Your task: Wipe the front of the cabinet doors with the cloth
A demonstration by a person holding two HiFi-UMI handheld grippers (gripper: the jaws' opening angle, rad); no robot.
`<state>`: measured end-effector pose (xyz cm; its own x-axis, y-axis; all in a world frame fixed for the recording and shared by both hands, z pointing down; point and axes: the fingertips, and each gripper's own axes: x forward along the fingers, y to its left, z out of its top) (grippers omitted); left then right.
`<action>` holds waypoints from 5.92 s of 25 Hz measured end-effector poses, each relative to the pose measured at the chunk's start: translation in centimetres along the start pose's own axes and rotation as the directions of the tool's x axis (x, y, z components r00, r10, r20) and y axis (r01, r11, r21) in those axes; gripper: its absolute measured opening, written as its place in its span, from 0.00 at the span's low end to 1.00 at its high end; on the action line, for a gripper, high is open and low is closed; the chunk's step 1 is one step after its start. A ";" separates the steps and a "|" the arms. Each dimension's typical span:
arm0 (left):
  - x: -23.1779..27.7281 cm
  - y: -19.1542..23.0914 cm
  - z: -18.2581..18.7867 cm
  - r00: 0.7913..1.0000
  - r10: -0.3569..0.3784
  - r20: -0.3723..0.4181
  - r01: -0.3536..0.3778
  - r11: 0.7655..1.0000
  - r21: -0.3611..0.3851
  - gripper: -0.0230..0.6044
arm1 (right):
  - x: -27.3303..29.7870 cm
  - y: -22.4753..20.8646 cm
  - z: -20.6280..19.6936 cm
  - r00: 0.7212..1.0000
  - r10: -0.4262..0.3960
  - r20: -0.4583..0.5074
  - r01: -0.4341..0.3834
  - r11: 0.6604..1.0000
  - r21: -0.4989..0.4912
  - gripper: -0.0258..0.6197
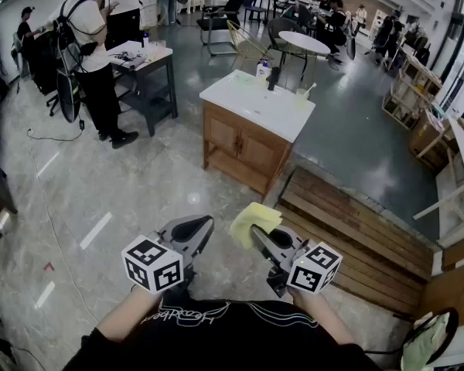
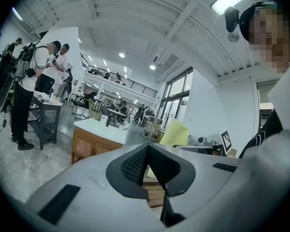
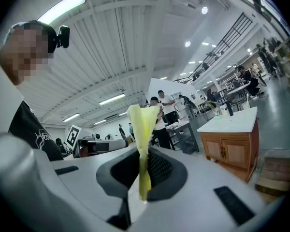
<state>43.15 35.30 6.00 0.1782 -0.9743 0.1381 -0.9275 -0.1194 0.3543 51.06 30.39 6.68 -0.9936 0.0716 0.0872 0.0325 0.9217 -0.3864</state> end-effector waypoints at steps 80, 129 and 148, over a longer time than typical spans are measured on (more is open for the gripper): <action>38.8 67.5 -6.4 0.886 -0.217 -0.410 0.102 0.953 -0.284 0.05 | 54.1 -55.1 -7.3 0.870 -0.483 -0.096 0.492 0.853 0.175 0.10; 37.1 74.7 -10.6 0.779 -0.340 -0.526 0.176 0.925 -0.338 0.05 | 63.1 -66.5 -12.4 0.629 -0.777 -0.019 0.770 0.619 0.158 0.10; 38.4 67.8 -13.3 0.740 -0.370 -0.562 0.214 0.921 -0.325 0.05 | 54.4 -67.3 -13.2 0.584 -0.812 0.005 0.794 0.573 0.206 0.10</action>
<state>-8.50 -7.62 47.65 0.6596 -0.5691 0.4910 -0.7096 -0.2564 0.6562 -3.77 -22.76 49.53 -0.6075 -0.7082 0.3596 -0.7921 0.5063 -0.3410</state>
